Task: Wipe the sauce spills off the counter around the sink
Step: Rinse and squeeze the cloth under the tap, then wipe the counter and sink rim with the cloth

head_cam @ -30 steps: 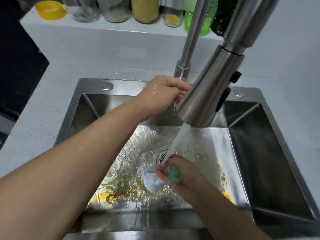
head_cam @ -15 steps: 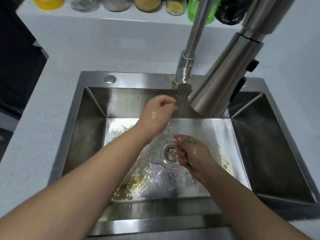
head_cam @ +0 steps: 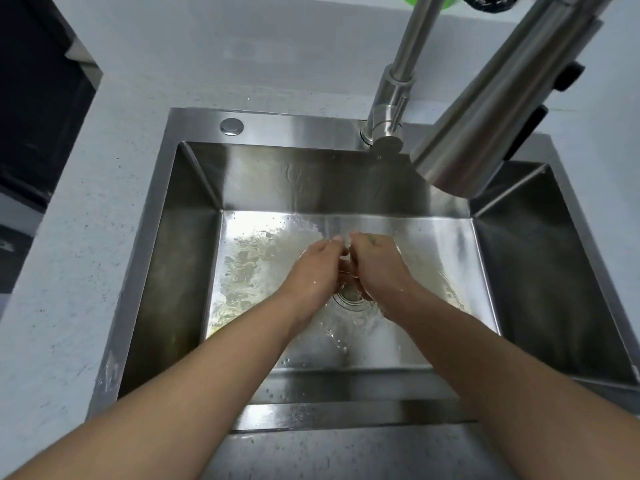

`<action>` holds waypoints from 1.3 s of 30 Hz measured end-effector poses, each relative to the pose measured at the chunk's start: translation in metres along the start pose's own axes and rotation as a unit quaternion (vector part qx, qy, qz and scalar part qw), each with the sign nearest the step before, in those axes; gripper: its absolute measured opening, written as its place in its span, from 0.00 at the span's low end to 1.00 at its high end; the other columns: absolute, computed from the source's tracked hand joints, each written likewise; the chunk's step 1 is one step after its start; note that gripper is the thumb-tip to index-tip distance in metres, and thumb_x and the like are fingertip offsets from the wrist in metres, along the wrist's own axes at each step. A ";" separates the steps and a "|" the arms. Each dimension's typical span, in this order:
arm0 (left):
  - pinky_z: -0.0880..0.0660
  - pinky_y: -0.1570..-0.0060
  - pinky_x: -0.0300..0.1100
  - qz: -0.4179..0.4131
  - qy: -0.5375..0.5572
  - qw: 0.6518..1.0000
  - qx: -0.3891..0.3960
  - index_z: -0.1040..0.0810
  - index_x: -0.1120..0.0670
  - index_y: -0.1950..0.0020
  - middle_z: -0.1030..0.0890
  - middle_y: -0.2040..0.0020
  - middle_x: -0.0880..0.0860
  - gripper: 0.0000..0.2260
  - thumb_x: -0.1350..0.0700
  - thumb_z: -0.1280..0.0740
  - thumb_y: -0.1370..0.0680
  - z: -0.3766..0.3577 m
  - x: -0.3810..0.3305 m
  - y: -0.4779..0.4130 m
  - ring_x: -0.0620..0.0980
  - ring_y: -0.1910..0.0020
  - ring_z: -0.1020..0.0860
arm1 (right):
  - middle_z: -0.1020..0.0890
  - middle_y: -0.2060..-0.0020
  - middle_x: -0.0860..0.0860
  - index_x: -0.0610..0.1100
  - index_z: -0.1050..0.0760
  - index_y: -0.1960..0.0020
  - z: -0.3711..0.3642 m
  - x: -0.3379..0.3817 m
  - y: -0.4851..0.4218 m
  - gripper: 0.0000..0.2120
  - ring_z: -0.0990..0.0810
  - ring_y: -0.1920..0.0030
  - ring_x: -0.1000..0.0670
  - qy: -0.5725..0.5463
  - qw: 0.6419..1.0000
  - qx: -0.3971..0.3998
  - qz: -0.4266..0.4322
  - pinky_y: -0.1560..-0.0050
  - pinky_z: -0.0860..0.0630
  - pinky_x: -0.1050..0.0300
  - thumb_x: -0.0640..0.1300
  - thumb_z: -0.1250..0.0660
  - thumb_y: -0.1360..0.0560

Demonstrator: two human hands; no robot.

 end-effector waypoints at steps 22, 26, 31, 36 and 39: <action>0.21 0.49 0.55 -0.079 -0.029 0.994 0.065 0.22 0.52 0.64 0.22 0.64 0.54 0.09 0.59 0.24 0.27 -0.040 0.022 0.041 0.54 0.59 0.23 | 0.17 0.52 0.41 0.41 0.22 0.50 0.095 -0.040 0.056 0.04 0.16 0.52 0.44 -0.117 0.987 0.094 -0.055 0.54 0.17 0.48 0.35 0.36 0.20; 0.23 0.62 0.41 -0.088 0.014 0.993 0.079 0.28 0.51 0.66 0.25 0.64 0.54 0.15 0.66 0.29 0.25 -0.057 0.023 0.056 0.51 0.63 0.24 | 0.20 0.61 0.45 0.46 0.24 0.60 0.129 -0.041 0.069 0.09 0.21 0.58 0.44 -0.027 0.998 0.044 0.031 0.49 0.19 0.35 0.45 0.25 0.30; 0.22 0.64 0.51 -0.166 -0.137 0.975 0.050 0.31 0.53 0.48 0.19 0.56 0.57 0.20 0.66 0.24 0.30 -0.087 0.025 0.077 0.51 0.66 0.22 | 0.27 0.70 0.50 0.45 0.30 0.64 0.175 -0.042 0.097 0.14 0.28 0.65 0.49 0.018 0.992 -0.019 0.124 0.59 0.21 0.41 0.45 0.24 0.30; 0.32 0.72 0.38 -0.129 -0.189 0.967 0.114 0.20 0.58 0.61 0.25 0.69 0.52 0.15 0.47 0.23 0.29 -0.117 0.016 0.114 0.46 0.72 0.29 | 0.16 0.60 0.43 0.43 0.25 0.51 0.217 -0.047 0.119 0.09 0.15 0.61 0.47 0.001 0.988 -0.022 0.154 0.60 0.17 0.50 0.42 0.26 0.26; 0.34 0.66 0.40 -0.103 -0.050 0.991 0.076 0.23 0.55 0.62 0.26 0.69 0.50 0.12 0.50 0.31 0.22 -0.132 0.014 0.125 0.46 0.70 0.30 | 0.15 0.54 0.38 0.55 0.21 0.48 0.237 -0.055 0.131 0.11 0.15 0.53 0.36 -0.028 0.989 0.043 0.139 0.50 0.18 0.35 0.46 0.27 0.30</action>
Point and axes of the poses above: each hand's wrist, its own y-axis away from the middle knuckle, its own z-axis out of the back of the hand, x = y × z, the point moved 2 cm from there along -y, towards the middle knuckle
